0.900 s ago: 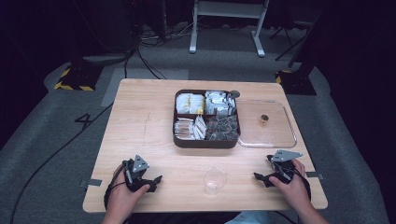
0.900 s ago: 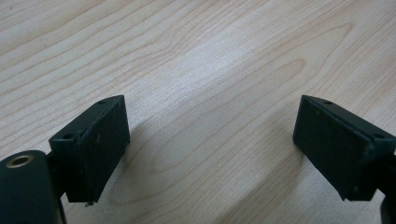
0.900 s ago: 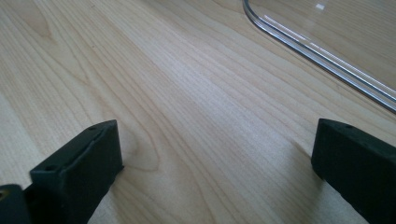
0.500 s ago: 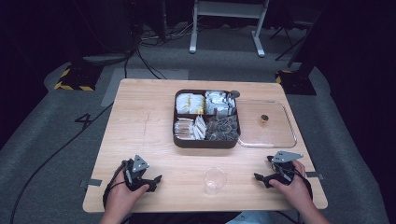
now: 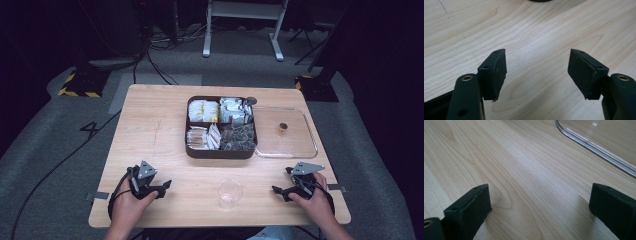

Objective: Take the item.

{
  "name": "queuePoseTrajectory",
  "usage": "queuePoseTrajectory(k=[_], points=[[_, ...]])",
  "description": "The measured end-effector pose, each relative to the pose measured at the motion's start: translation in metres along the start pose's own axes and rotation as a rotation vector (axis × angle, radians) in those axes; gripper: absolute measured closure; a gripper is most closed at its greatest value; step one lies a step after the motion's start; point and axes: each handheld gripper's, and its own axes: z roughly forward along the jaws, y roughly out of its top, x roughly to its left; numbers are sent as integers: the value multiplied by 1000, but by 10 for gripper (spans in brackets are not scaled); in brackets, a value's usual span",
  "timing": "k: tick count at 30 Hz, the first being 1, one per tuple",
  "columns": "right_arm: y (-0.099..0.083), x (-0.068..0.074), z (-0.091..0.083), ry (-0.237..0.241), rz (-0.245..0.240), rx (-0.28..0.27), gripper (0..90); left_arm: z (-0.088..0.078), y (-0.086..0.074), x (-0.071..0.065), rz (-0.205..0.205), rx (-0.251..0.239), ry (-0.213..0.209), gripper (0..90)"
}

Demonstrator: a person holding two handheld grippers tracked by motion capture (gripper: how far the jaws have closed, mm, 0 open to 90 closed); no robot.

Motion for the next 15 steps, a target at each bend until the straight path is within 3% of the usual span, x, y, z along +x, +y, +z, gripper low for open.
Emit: queuePoseTrajectory(k=[10,15], points=[[0,0,0,0,-2,1,39,-10,21,-8,-46,-46,10,324],[0,1,-1,-6,0,-3,58,-14,38,-14,-82,-95,-22,328]])
